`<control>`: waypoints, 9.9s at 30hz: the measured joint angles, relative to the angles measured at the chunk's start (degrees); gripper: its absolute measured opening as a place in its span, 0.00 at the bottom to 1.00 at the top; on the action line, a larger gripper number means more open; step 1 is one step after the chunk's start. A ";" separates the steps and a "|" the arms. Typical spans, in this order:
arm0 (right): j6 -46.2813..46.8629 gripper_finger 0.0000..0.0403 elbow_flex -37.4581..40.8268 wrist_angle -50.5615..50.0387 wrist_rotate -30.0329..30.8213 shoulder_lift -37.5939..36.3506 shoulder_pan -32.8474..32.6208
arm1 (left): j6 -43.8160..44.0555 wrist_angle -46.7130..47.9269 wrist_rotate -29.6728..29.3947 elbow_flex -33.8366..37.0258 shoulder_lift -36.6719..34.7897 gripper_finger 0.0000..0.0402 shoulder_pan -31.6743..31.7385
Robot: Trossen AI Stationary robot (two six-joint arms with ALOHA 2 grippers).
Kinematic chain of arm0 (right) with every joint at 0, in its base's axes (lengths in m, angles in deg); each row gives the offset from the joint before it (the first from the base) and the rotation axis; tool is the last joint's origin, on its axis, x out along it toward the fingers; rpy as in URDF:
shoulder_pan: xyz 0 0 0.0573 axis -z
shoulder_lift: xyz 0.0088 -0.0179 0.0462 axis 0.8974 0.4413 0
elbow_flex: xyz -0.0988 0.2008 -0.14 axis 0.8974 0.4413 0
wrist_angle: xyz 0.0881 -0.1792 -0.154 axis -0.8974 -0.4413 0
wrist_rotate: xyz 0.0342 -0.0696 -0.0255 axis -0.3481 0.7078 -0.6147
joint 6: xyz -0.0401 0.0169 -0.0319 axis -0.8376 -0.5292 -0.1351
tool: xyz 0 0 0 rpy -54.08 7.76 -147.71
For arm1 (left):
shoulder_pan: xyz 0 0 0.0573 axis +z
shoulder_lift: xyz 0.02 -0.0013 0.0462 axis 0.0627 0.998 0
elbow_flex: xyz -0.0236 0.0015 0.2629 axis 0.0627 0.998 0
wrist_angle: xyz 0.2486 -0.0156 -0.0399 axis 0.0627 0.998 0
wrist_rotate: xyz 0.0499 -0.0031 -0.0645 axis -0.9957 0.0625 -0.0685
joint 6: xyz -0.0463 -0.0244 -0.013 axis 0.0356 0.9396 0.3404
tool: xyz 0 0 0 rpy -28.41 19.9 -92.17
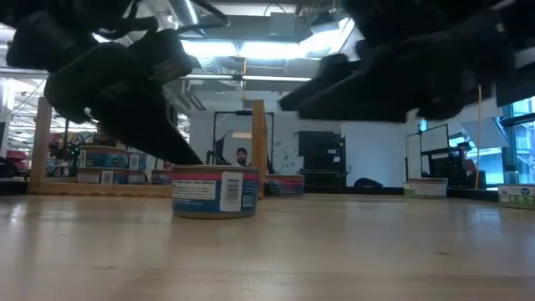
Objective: Stack canned seafood by type on shelf
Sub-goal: Stack the blue tuna can on top of the other blue tuna can on the shelf, then move the blue tuna can from the top center to the center
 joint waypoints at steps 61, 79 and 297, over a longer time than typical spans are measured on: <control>-30.41 0.48 -23.28 -29.87 14.76 15.68 2.63 | 6.18 -30.28 -1.96 13.41 2.45 0.01 4.98; 0.60 0.47 -11.95 -49.60 13.56 -5.32 2.11 | -24.99 -23.94 0.33 1.75 2.16 0.68 7.72; 11.31 0.05 -21.71 -39.94 -7.79 8.81 9.49 | 5.63 -11.47 -9.69 0.05 4.07 0.71 1.45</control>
